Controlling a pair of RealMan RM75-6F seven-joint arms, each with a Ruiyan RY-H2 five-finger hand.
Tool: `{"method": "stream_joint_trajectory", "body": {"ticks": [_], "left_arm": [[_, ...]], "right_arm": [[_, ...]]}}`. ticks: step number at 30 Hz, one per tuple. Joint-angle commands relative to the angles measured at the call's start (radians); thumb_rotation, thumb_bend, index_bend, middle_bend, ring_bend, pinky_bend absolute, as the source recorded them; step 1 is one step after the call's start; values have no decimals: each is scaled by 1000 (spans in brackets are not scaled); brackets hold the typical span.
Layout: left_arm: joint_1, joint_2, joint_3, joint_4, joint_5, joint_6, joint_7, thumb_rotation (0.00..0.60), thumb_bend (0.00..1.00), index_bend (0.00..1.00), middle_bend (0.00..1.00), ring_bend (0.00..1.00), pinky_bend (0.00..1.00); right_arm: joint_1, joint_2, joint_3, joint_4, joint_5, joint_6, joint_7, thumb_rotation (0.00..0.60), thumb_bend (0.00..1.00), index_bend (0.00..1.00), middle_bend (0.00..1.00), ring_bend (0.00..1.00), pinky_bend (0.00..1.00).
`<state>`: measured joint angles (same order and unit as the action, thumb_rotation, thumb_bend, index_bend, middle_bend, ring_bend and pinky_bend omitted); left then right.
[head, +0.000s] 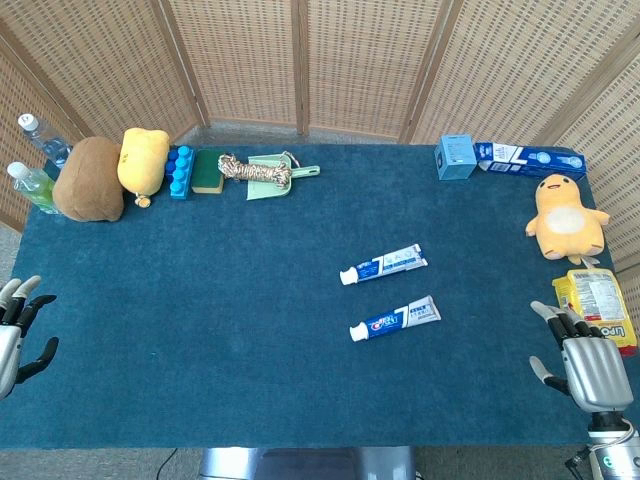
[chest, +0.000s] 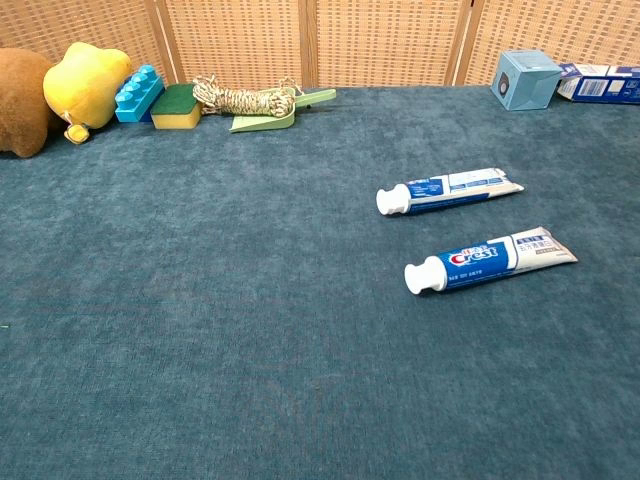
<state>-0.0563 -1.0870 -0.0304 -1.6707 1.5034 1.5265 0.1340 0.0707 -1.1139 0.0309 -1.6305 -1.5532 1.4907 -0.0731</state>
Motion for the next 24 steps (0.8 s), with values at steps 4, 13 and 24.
{"method": "stream_joint_trajectory", "body": {"ticks": [4,13,24], "left_arm": [[-3,-5,2,6,-2,-10,-1,600,327,233,108,70,54],[1,6,-4,3,3,3,-17,600,327,231,104,66,56],[2,51,-4,-69,24,15,-33,600,328,228,102,66,56]], "right_arm": [[1,-1,-1,0,5,-9,-3,598,275,164,267,226,358],[4,-4,0,-5,2,-11,3,597,276,164,267,226,358],[61,-6,6,-52,-22,-82,23,595,276,175,237,218,358]]}}
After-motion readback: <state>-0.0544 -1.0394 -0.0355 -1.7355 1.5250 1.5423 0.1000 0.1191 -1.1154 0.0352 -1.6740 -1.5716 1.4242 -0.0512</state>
